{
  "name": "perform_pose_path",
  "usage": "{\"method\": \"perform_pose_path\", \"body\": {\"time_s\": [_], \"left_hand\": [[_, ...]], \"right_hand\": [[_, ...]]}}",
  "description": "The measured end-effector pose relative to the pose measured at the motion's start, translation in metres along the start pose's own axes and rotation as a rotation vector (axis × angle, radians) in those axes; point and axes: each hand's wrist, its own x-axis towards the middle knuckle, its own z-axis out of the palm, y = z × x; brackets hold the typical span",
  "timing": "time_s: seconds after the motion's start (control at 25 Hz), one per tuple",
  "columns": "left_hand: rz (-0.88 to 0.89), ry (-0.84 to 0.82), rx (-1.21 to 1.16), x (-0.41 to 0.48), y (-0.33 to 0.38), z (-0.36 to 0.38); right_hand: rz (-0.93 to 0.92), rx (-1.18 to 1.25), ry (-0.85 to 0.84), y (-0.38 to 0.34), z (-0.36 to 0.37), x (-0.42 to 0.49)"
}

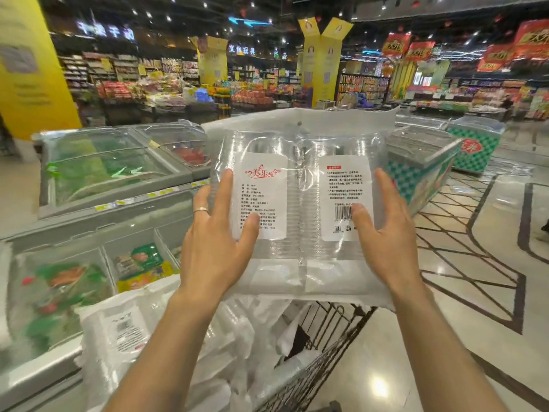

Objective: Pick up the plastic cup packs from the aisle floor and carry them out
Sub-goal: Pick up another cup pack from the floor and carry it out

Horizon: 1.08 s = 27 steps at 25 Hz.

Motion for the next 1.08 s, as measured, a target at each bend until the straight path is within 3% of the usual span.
{"method": "perform_pose_path", "body": {"time_s": [0.36, 0.6, 0.8, 1.08], "left_hand": [[-0.198, 0.102, 0.127, 0.085, -0.012, 0.134], [-0.438, 0.098, 0.128, 0.077, -0.074, 0.190], [-0.624, -0.034, 0.251, 0.048, -0.134, 0.240], [-0.774, -0.278, 0.325, 0.003, -0.194, 0.305]], "right_hand": [[-0.043, 0.091, -0.280, 0.107, 0.089, 0.160], [-0.112, 0.021, -0.574, 0.133, 0.152, 0.182], [-0.150, -0.160, -0.797, 0.146, 0.202, 0.173], [-0.228, -0.482, -0.933, 0.167, 0.273, 0.140]]}}
